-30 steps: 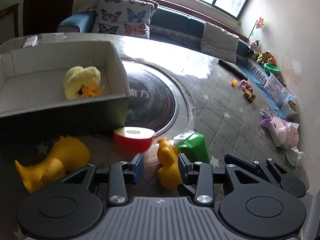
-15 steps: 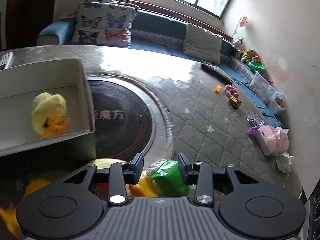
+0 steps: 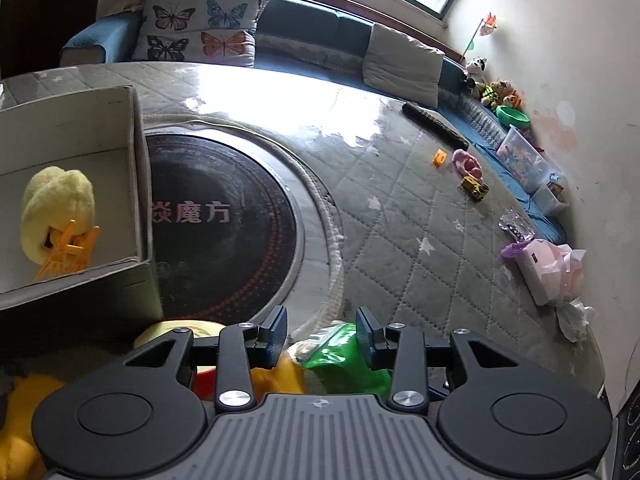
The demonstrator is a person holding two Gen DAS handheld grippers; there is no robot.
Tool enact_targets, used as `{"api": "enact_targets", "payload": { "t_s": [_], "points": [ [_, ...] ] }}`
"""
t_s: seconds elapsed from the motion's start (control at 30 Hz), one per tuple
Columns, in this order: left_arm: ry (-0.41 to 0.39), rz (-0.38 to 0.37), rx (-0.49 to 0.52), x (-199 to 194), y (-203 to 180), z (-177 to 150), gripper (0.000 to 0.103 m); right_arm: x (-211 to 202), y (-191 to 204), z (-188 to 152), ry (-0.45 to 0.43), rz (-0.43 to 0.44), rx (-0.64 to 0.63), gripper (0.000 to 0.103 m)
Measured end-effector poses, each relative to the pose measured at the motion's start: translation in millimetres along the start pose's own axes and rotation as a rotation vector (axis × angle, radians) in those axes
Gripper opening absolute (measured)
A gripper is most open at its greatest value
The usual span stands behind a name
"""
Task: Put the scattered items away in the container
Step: 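Move the right tool back toward the green soft block, then close the right tool around the green soft block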
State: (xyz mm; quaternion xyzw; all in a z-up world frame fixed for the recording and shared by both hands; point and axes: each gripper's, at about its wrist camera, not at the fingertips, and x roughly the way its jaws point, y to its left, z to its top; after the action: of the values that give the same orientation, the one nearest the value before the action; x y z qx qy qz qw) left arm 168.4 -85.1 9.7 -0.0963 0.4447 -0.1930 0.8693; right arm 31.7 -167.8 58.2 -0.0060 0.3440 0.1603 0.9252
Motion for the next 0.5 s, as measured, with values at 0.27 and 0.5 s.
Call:
{"api": "enact_targets", "payload": {
  "t_s": [0.27, 0.5],
  "points": [
    [0.025, -0.018, 0.017, 2, -21, 3, 0.04, -4, -7, -3, 0.018, -0.05, 0.032, 0.044],
    [0.055, -0.04, -0.028, 1, -28, 2, 0.04, -5, -15, -3, 0.017, -0.062, 0.046, 0.044]
  ]
}}
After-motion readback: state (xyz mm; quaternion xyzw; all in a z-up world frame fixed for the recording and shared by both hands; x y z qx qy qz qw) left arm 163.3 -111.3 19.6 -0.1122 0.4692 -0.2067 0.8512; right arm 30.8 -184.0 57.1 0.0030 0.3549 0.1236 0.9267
